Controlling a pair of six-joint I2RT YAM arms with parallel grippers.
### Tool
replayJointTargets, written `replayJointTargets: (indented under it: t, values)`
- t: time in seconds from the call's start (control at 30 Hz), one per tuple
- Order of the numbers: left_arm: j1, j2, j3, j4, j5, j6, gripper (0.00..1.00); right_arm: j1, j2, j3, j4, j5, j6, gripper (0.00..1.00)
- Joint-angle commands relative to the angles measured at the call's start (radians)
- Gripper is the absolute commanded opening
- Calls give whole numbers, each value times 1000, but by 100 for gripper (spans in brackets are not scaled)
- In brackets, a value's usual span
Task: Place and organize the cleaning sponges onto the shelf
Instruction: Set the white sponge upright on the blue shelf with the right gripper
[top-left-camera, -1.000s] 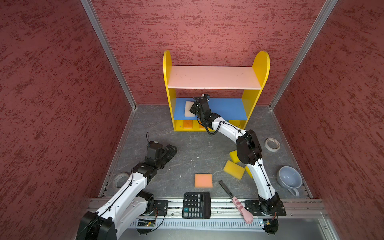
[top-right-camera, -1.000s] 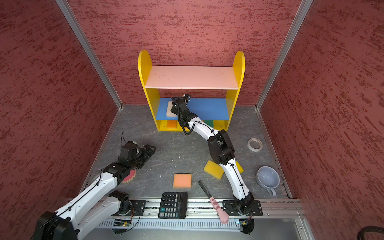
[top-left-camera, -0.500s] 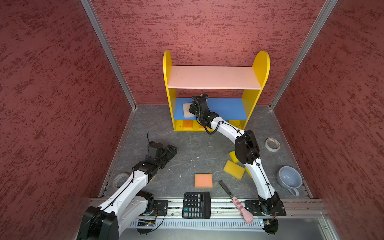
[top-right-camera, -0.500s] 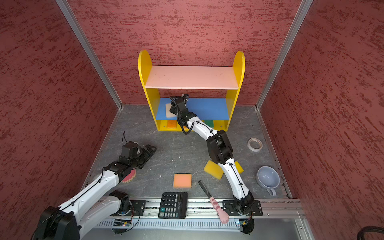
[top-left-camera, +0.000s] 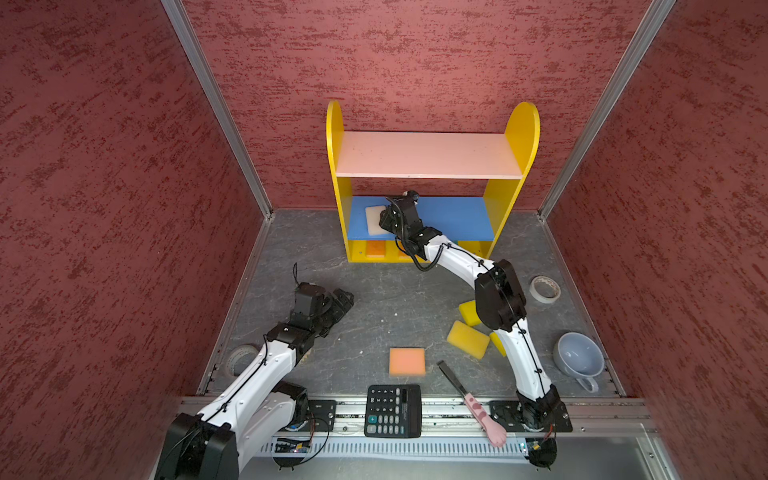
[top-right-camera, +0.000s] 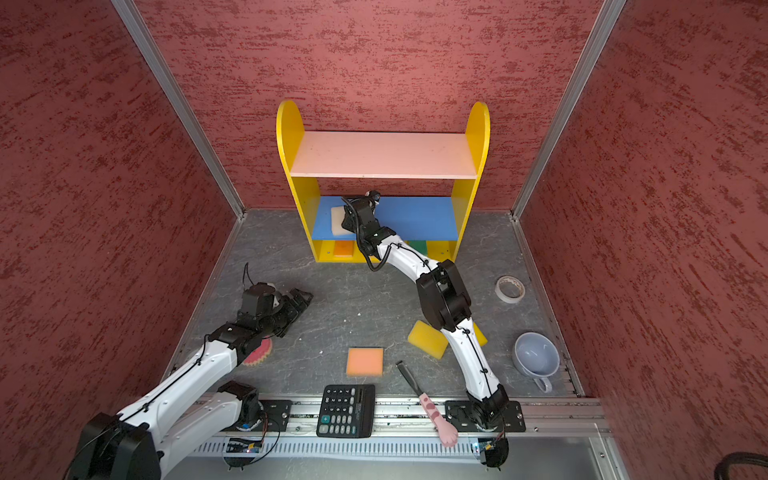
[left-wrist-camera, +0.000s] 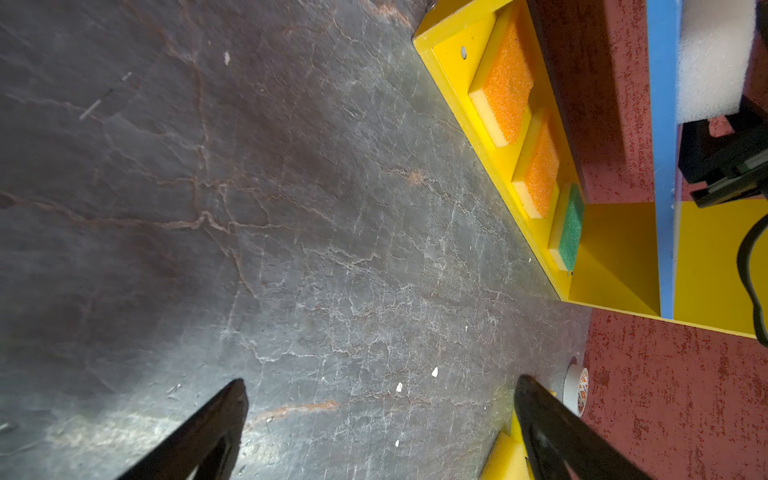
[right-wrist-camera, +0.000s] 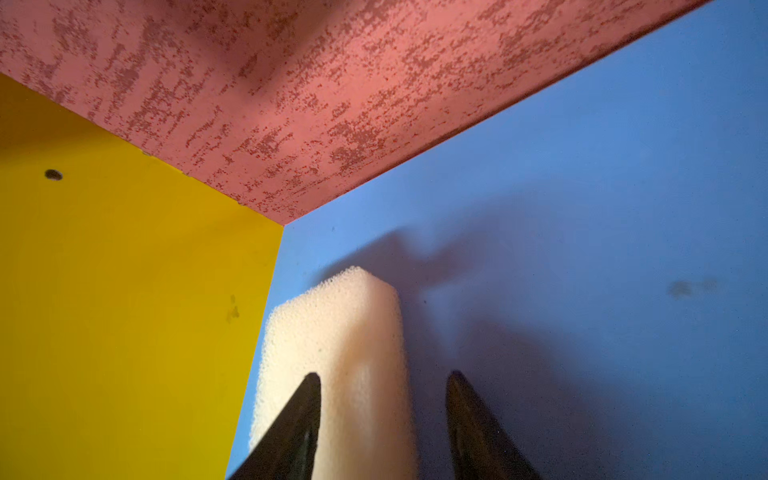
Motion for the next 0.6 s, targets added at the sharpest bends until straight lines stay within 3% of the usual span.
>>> replayJointTargets:
  t: [0.0,0.57]
  values:
    - [8,-2,1,15,7,18,99,4,-85,-50,70,6,21,52]
    - [11,24,1,20,24,15,99,38,-78,-108,98,-46,56,51]
